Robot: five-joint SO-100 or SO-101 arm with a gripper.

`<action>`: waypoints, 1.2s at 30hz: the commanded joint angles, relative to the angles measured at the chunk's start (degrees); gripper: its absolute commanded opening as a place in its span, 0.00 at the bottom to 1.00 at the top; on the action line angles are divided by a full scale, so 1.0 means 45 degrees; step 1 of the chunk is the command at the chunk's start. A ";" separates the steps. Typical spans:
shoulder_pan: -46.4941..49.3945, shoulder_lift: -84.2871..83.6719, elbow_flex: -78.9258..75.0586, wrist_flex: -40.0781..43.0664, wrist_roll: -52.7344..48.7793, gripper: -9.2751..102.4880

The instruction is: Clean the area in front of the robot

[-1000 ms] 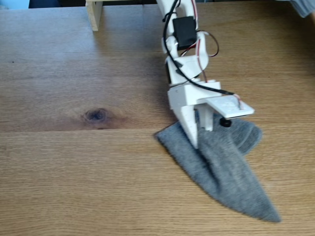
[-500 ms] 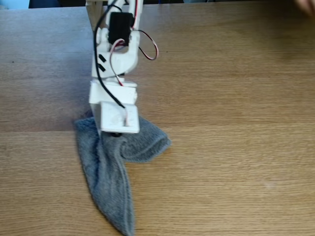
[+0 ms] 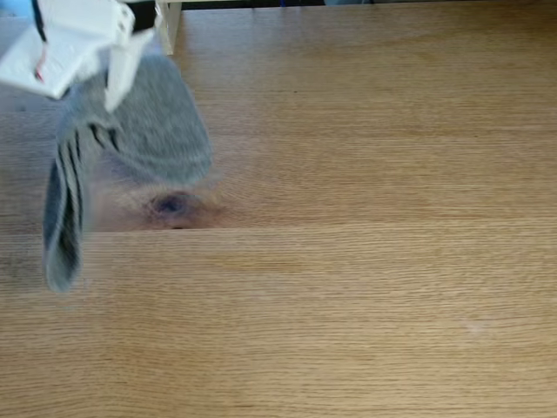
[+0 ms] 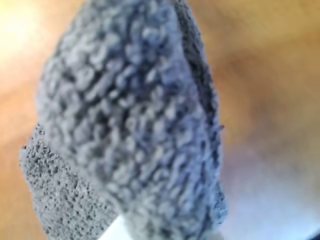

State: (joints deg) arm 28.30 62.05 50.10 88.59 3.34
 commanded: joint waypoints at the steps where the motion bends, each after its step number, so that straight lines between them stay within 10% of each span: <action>1: 0.1738 0.2520 -0.0352 0.2012 -0.0937 0.08; 9: 0.4062 0.2188 0.0508 0.3125 -0.2910 0.08; 18: 0.4902 0.5059 0.8359 -0.1641 -0.3867 0.08; 25: 0.4707 0.7559 1.3516 -0.5273 -0.3867 0.49; 36: 0.0410 1.3379 1.7129 -0.6504 -0.2637 0.33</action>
State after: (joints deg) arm 37.79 111.27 126.91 60.47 -10.99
